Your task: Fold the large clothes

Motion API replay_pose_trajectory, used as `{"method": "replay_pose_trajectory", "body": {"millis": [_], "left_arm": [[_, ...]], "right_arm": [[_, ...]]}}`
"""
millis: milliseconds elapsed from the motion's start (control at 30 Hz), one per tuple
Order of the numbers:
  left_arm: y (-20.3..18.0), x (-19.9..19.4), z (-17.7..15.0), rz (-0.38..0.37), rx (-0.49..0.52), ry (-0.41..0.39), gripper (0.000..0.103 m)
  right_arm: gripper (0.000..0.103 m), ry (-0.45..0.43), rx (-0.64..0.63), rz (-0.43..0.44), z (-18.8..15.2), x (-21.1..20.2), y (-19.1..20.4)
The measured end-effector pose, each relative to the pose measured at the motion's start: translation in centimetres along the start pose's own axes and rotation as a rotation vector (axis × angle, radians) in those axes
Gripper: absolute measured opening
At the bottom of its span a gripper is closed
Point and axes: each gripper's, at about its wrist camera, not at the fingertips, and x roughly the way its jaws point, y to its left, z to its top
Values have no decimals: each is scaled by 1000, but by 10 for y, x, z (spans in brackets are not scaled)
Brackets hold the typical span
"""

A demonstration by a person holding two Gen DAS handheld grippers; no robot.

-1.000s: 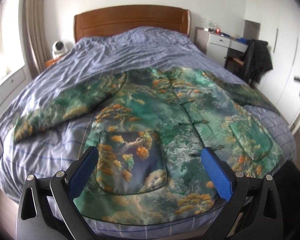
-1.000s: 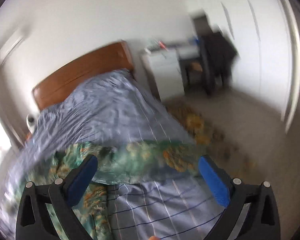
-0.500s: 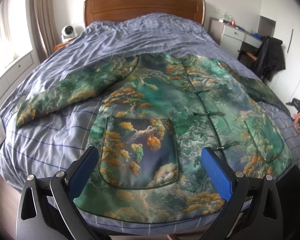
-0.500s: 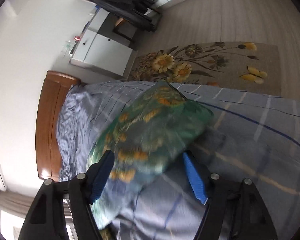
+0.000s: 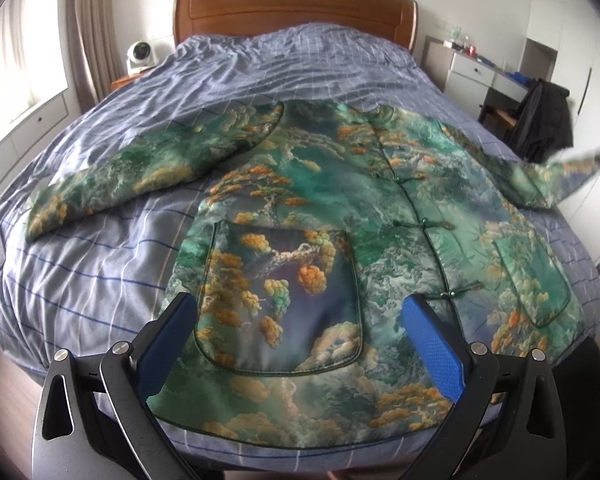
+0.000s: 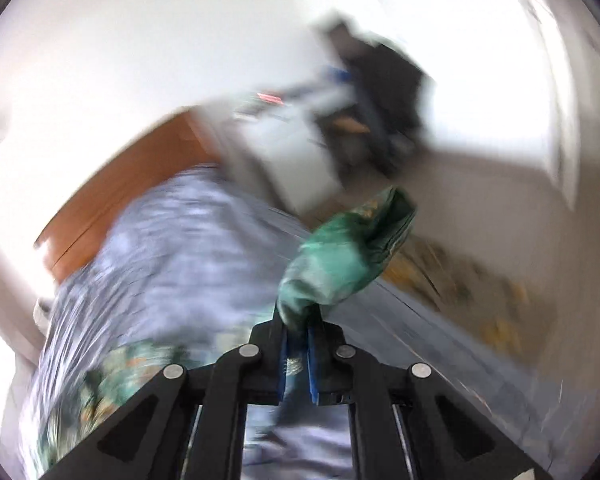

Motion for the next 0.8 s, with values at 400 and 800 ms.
{"method": "replay_pose_trajectory", "body": {"millis": [400,800], "left_arm": [[33,-19,-16,21,-74,-38,102],[42,-3,-20,24,-87,19,102]], "right_arm": [[7,175,-537,364,-98,2,262],[65,532,-728,362,-260,4,263]]}}
